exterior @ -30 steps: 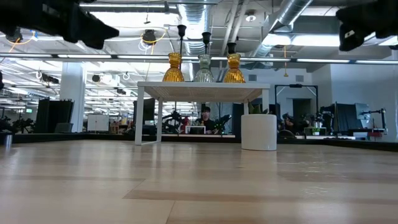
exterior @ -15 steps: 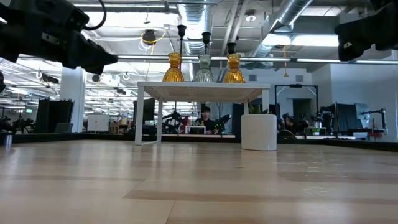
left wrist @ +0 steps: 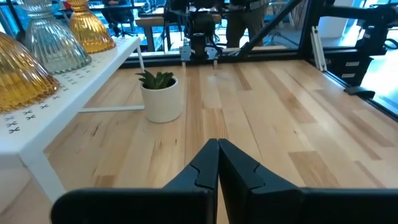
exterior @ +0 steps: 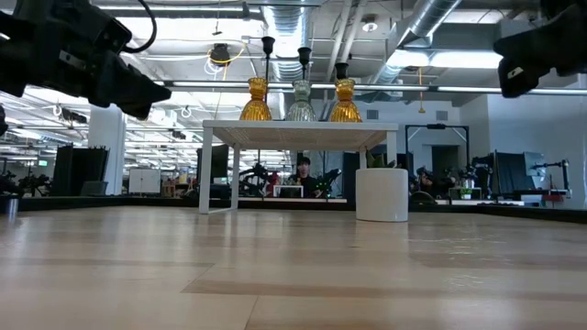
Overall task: Pick & Place candle stick holders
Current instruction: Return to Home Position
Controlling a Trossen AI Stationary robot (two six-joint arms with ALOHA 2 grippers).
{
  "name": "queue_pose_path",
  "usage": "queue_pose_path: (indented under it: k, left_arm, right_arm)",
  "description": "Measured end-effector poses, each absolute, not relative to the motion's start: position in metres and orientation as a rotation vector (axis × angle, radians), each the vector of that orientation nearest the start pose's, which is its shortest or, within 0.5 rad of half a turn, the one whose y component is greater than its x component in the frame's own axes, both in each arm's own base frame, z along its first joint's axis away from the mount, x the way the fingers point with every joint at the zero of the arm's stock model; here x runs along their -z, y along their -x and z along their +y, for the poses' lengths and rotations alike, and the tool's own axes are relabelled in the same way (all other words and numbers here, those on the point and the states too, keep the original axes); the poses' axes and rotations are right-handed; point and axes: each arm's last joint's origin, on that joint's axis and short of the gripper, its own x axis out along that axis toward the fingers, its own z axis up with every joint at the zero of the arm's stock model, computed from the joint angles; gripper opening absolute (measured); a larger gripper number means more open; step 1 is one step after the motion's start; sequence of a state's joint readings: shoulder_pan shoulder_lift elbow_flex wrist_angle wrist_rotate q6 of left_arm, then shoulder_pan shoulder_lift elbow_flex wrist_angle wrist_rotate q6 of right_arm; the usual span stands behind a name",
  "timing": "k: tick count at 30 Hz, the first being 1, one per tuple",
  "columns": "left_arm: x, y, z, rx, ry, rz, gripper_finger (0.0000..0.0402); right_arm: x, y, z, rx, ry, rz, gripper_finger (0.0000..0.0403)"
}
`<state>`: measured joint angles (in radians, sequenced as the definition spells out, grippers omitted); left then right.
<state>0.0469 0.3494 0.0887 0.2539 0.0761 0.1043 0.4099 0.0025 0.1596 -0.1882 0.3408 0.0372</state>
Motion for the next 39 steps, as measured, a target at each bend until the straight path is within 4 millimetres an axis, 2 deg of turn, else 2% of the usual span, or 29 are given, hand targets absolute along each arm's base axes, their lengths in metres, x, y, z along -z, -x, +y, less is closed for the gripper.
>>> queue_pose_path:
  k: [4, 7, 25, 39]
  left_arm:
    - [-0.188, -0.121, 0.003, 0.030, -0.104, 0.006, 0.0010]
    - [-0.188, -0.121, 0.004, 0.029, -0.104, 0.005, 0.0010]
    - [-0.188, -0.120, 0.003, 0.029, -0.106, 0.001, 0.0013]
    - [-0.205, -0.104, 0.002, 0.022, -0.117, -0.176, 0.0013]
  right_arm:
    - [-0.199, -0.081, 0.024, -0.065, -0.228, 0.036, 0.0000]
    - [-0.199, -0.080, 0.024, -0.064, -0.275, 0.038, 0.0000]
    - [-0.199, -0.080, 0.025, -0.066, -0.278, 0.039, 0.0000]
    - [-0.199, -0.080, 0.025, -0.066, -0.277, 0.040, 0.0000]
